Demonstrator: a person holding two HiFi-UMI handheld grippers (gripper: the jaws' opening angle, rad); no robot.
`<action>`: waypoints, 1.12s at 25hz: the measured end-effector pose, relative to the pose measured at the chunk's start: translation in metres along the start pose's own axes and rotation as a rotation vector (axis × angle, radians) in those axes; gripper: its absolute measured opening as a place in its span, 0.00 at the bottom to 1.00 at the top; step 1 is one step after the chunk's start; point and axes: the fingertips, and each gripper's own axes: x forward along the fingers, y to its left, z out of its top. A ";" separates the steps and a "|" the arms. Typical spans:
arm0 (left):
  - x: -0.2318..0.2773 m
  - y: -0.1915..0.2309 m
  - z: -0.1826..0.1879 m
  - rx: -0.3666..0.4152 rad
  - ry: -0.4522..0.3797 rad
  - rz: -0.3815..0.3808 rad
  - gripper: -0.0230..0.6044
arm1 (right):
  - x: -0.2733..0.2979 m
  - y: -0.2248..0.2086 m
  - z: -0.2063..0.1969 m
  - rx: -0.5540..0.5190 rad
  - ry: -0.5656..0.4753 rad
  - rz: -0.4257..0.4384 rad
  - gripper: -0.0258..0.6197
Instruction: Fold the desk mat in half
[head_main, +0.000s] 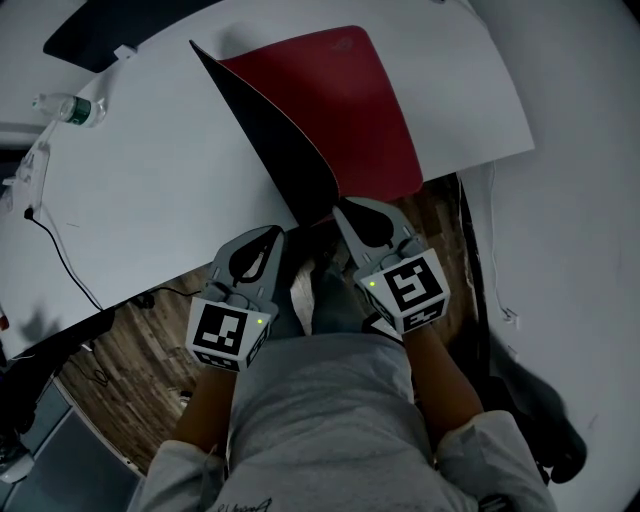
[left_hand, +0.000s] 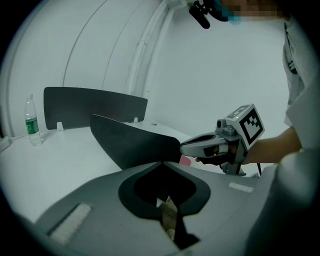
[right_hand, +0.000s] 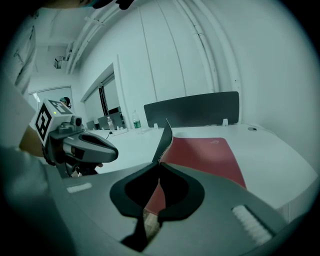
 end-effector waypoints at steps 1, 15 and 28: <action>0.003 -0.003 0.001 0.002 0.001 -0.001 0.07 | -0.002 -0.004 -0.001 0.002 -0.002 -0.003 0.07; 0.041 -0.031 0.010 0.020 0.018 -0.026 0.07 | -0.030 -0.071 -0.028 0.065 0.021 -0.090 0.07; 0.074 -0.053 0.011 0.032 0.048 -0.051 0.07 | -0.049 -0.121 -0.054 0.120 0.043 -0.147 0.07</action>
